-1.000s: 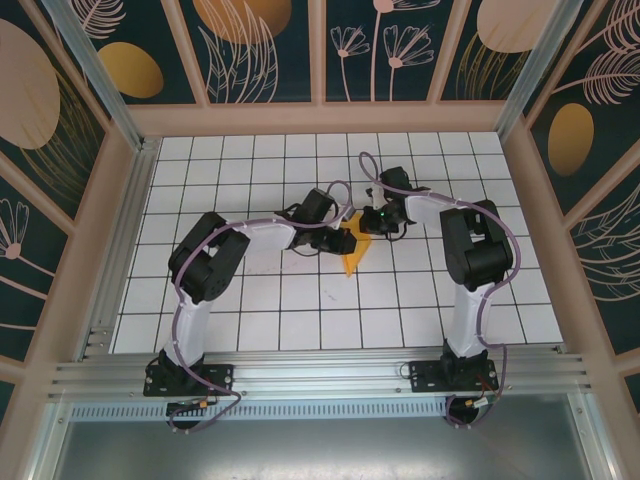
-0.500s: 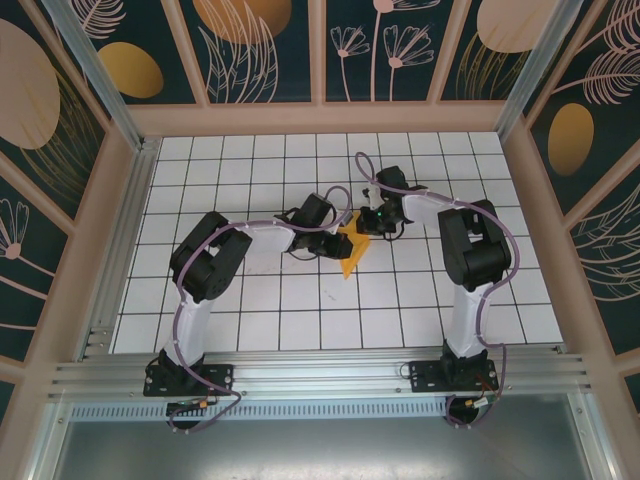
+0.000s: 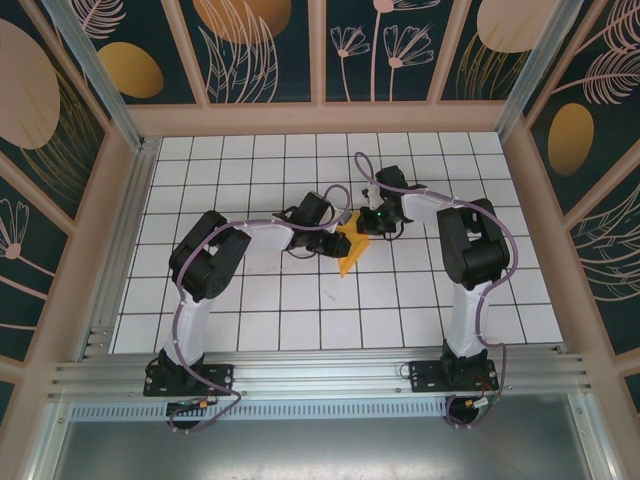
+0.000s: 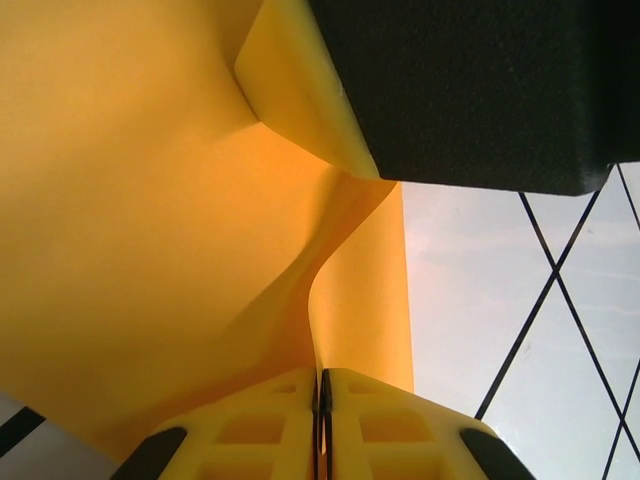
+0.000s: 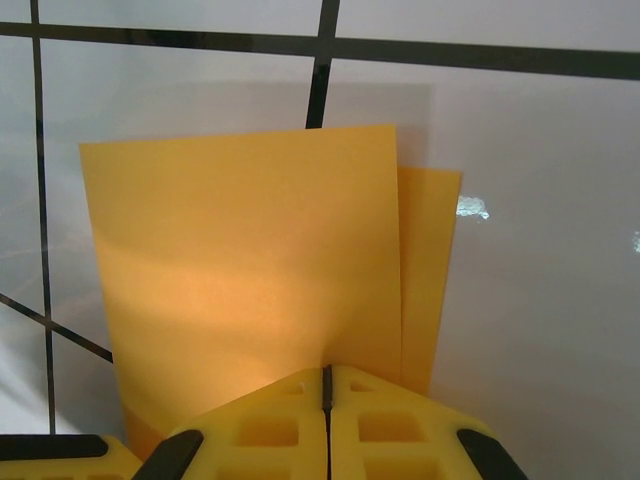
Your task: Fold a paper plane with a square sheet of paper (pick it up from the middle)
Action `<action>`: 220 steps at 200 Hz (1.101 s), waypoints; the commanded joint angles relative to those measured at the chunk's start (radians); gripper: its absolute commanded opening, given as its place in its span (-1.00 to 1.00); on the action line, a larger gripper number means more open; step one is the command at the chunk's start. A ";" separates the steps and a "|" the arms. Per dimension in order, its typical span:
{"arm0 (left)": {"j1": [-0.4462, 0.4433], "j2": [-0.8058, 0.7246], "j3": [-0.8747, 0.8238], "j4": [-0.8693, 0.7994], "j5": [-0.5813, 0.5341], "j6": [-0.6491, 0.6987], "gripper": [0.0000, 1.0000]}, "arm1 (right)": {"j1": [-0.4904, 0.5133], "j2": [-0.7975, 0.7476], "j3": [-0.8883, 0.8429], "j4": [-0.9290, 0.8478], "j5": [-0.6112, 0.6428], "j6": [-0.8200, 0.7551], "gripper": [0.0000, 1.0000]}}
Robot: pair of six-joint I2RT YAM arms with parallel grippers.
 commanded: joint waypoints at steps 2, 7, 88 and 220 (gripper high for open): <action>0.008 0.009 -0.008 -0.004 -0.020 0.023 -0.72 | 0.011 0.043 0.009 -0.049 0.022 -0.025 -0.83; 0.008 0.010 -0.004 -0.011 -0.023 0.029 -0.70 | 0.011 0.042 0.010 -0.048 0.023 -0.024 -0.83; 0.010 -0.026 -0.038 0.010 -0.059 0.012 -0.70 | 0.016 0.051 0.014 -0.051 0.030 -0.025 -0.84; 0.011 -0.024 -0.109 0.059 -0.080 -0.022 -0.74 | 0.011 -0.038 0.044 -0.013 -0.022 0.026 -0.73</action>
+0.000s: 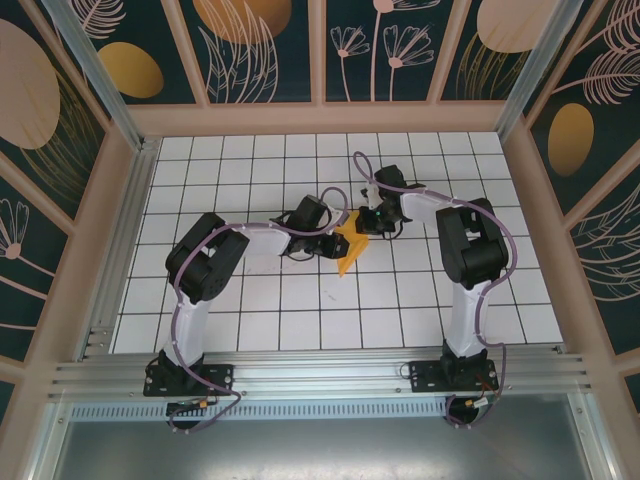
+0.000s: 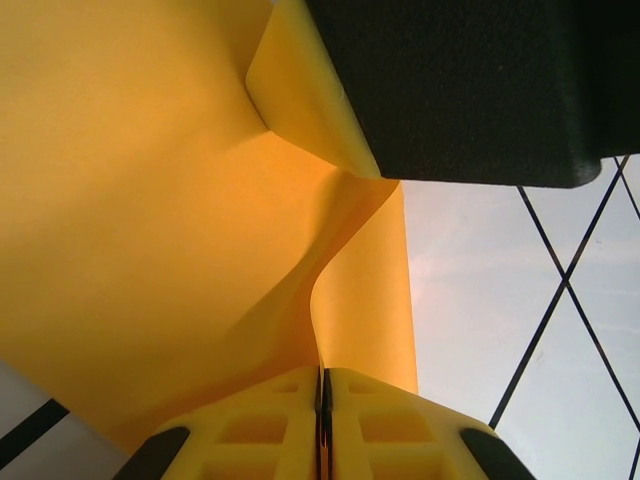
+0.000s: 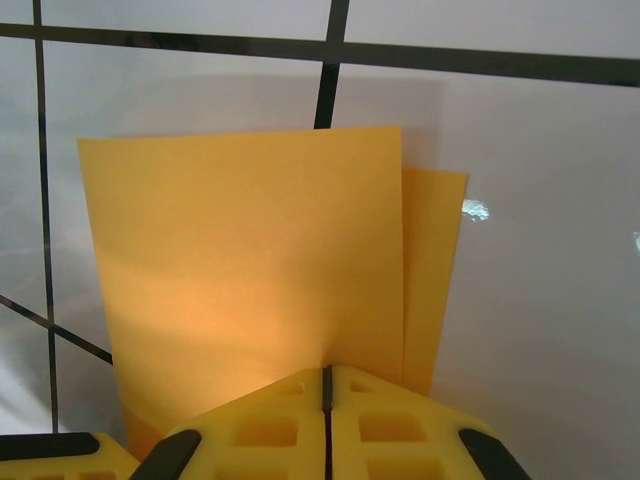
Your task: Fold a paper plane with a square sheet of paper (pick it up from the middle)
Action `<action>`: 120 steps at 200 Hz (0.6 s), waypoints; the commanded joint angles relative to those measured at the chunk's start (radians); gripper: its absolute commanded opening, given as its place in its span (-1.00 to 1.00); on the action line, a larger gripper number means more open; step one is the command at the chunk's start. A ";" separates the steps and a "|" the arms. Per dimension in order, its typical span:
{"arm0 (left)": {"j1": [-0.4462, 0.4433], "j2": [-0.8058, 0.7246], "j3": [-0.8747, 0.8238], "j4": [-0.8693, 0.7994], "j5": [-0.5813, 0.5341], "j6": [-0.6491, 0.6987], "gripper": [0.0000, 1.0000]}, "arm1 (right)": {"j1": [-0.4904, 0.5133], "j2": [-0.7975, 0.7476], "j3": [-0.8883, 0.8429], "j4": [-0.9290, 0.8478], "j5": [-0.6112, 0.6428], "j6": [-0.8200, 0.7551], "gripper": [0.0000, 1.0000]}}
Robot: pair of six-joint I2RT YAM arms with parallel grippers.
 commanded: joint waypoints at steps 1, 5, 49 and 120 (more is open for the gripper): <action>0.012 0.001 -0.032 -0.053 -0.043 -0.009 -0.74 | 0.006 -0.048 0.031 -0.005 -0.022 0.022 -0.72; 0.011 0.002 -0.031 -0.052 -0.041 -0.009 -0.74 | 0.005 -0.061 0.037 -0.004 -0.024 0.029 -0.72; 0.009 0.012 -0.030 -0.043 -0.025 -0.012 -0.76 | -0.011 -0.190 -0.045 0.056 -0.034 0.118 -0.73; 0.010 0.015 -0.034 -0.036 -0.016 -0.019 -0.76 | 0.003 -0.289 -0.286 0.216 -0.162 0.275 -0.97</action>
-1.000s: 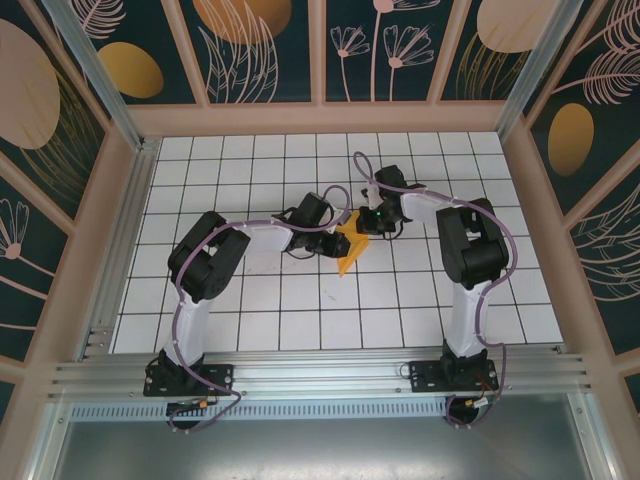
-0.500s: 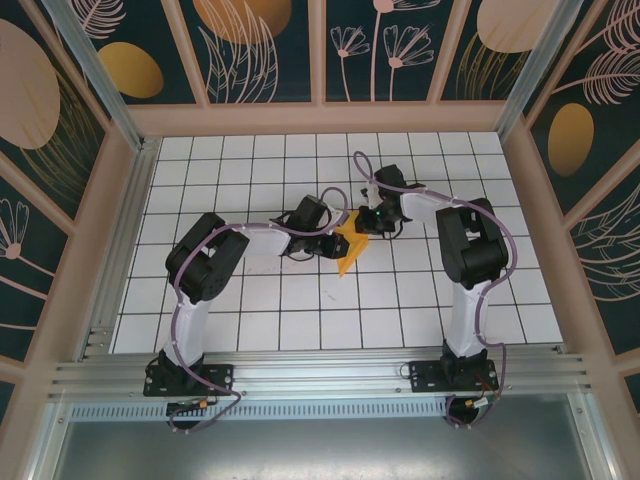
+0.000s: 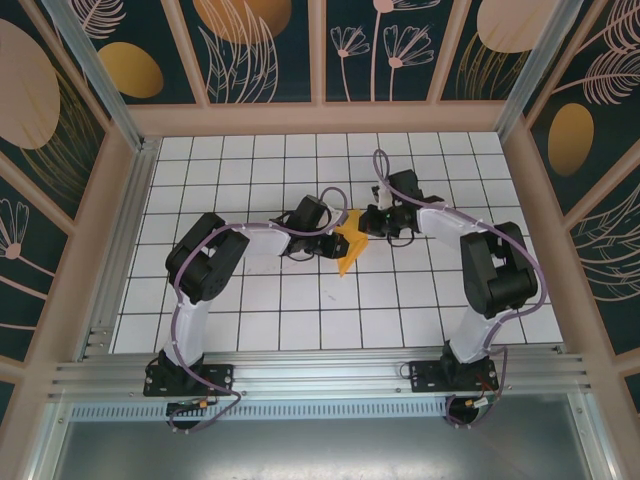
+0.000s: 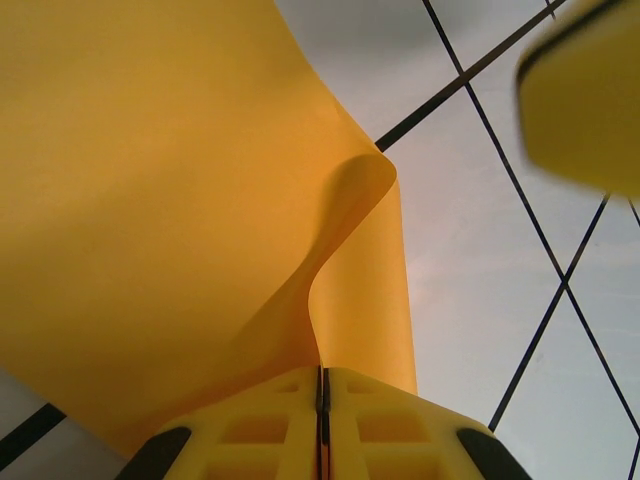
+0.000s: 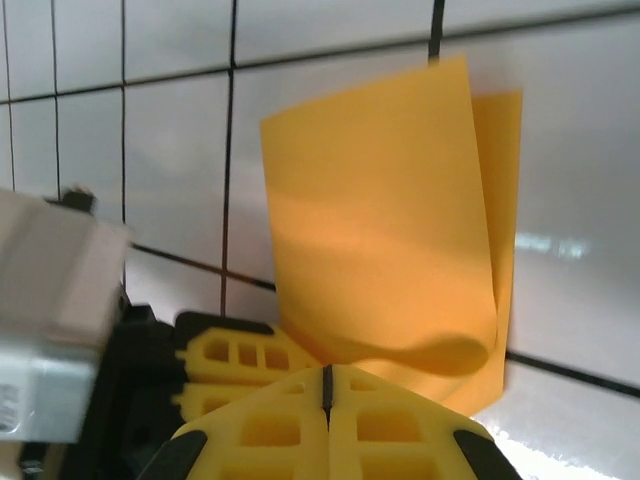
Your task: Fold a paper plane with a square sheet of paper (pick it up from the middle)
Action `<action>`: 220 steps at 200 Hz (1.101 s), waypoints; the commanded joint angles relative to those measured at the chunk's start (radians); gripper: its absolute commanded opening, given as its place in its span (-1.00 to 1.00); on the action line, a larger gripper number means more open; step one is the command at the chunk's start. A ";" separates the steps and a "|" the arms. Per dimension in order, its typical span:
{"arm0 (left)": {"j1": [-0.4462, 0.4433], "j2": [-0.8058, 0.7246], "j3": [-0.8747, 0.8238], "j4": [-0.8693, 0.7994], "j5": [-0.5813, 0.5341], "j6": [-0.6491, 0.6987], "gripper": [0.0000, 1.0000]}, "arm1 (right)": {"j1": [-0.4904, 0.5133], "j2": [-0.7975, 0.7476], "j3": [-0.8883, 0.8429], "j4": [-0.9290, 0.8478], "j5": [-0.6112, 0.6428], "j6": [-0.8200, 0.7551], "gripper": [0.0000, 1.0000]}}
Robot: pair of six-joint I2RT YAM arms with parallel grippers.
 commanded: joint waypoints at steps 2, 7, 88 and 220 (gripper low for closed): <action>0.012 0.015 -0.028 -0.045 -0.014 -0.012 -0.76 | 0.011 -0.024 -0.048 0.063 -0.051 0.068 -0.98; 0.010 0.016 -0.026 -0.041 -0.007 -0.012 -0.75 | 0.012 -0.021 -0.054 0.064 -0.047 0.072 -0.97; 0.011 0.022 -0.012 -0.049 0.015 -0.006 -0.75 | 0.018 0.044 -0.071 0.077 -0.021 0.078 -0.95; 0.009 0.022 -0.016 -0.056 0.005 -0.003 -0.74 | 0.019 0.096 -0.102 0.040 0.099 0.049 -0.94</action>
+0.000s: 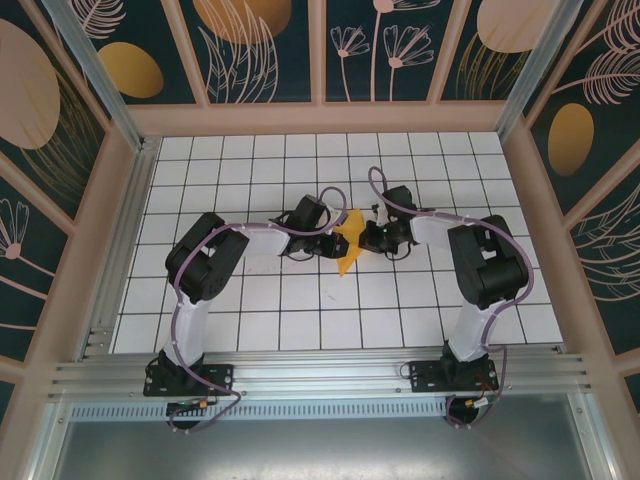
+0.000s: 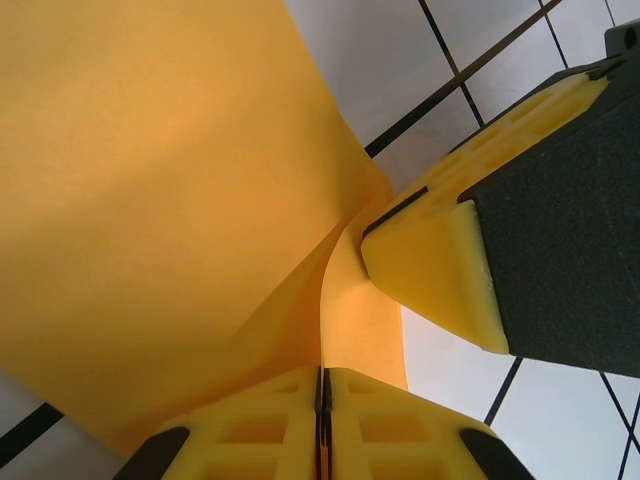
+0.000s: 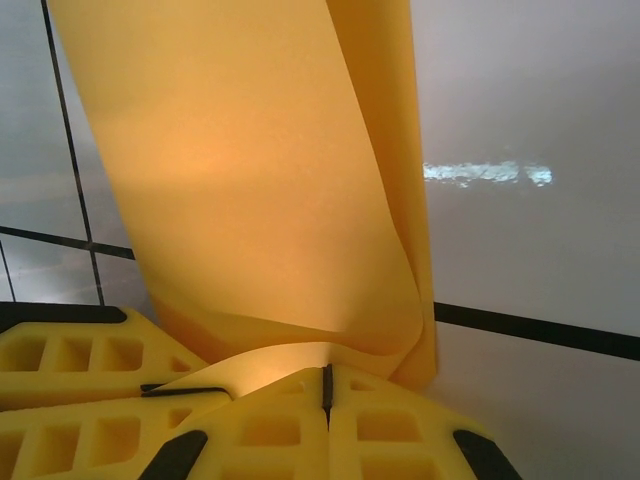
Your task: Fold a paper plane with a square sheet of paper (pick it up from the middle)
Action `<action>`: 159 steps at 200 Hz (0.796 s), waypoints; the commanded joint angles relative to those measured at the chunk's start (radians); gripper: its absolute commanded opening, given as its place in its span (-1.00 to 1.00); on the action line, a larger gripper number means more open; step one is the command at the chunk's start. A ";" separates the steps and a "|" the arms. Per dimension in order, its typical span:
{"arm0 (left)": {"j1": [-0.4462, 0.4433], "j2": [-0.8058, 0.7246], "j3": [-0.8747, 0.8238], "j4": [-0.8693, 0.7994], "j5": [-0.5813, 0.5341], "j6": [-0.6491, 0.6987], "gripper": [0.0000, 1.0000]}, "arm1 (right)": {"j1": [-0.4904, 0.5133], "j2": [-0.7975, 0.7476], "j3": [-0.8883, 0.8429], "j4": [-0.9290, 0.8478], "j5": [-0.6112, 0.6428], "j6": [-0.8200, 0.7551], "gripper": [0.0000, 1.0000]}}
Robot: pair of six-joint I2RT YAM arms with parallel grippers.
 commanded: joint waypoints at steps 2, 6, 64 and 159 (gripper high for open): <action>0.006 0.023 -0.015 -0.060 -0.013 0.004 -0.75 | 0.003 0.019 -0.026 -0.019 0.045 -0.007 -0.94; 0.007 0.023 -0.016 -0.059 -0.013 0.003 -0.75 | 0.002 0.018 -0.024 -0.019 0.043 -0.007 -0.94; 0.005 0.026 -0.013 -0.064 -0.013 0.005 -0.75 | -0.001 -0.006 0.001 -0.010 0.010 0.013 -0.94; 0.005 0.024 -0.011 -0.076 -0.032 0.007 -0.75 | 0.009 -0.017 -0.022 -0.013 0.052 0.026 -0.97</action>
